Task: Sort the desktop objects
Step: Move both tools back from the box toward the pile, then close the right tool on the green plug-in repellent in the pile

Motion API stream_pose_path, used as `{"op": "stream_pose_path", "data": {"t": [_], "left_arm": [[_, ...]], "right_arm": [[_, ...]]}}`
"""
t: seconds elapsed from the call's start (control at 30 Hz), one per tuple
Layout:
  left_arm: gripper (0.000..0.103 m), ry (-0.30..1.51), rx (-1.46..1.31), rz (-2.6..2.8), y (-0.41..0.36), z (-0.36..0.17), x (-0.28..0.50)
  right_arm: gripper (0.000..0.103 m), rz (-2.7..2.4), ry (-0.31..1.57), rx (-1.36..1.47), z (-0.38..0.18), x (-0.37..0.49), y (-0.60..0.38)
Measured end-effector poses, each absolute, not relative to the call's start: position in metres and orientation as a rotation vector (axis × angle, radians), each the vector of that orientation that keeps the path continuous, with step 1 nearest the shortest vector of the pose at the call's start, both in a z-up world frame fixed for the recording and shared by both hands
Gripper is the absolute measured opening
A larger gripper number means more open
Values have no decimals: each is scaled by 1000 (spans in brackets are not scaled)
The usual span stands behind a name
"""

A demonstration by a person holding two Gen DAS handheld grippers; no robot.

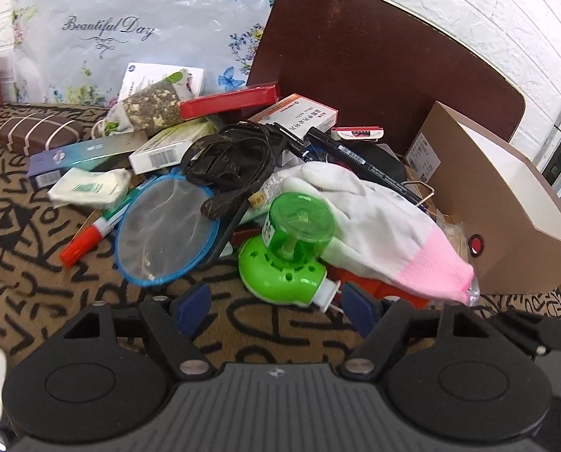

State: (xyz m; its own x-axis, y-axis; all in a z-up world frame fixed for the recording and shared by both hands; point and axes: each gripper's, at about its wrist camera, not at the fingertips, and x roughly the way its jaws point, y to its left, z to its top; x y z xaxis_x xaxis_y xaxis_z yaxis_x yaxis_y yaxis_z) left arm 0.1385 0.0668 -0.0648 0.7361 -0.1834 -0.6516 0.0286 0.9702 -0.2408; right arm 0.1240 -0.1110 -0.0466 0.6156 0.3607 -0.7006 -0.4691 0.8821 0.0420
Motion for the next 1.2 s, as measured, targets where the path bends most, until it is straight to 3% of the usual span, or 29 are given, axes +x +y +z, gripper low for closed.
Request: {"op": "stream_pose_path", "data": {"t": [0.1,0.57,0.63,0.87,0.9,1.07,1.2], "left_arm": [[69,722,-225,-143,68,-64,149],[67,723,-209,-204,67,-68,184],[56,737,-219,-221,68,-71,187],[55,732,-215,-206,71,-73,188],[49,729,-213,-204,72,-73,188],[49,738,-213,-193,71,-70,189],[51,742,-229,-197,72,-71,196]], "right_arm": [[62,519,763,-151,-48,128,-103],[51,557,698,-42,-59,163,-82],[51,562,682,-41,-60,164,-79],[52,527,634,-111,-63,166,-62],[53,518,630,-120,-63,166,-60],[53,476,607,-136,-63,166,-54],[59,481,586,-156,-65,171,-43]]}}
